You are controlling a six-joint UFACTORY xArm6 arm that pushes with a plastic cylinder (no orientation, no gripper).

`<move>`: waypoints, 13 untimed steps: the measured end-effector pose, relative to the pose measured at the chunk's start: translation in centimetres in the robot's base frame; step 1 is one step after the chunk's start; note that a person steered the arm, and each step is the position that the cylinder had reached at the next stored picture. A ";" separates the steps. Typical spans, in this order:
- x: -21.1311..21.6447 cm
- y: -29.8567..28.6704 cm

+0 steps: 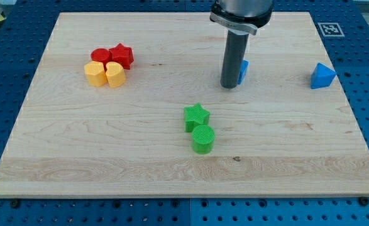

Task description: Push the blue cube into blue triangle

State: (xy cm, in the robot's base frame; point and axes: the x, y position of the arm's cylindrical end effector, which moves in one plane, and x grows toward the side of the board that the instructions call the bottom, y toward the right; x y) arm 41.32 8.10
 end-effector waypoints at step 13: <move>-4.7 0.3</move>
State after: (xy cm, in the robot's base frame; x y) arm 36.64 8.38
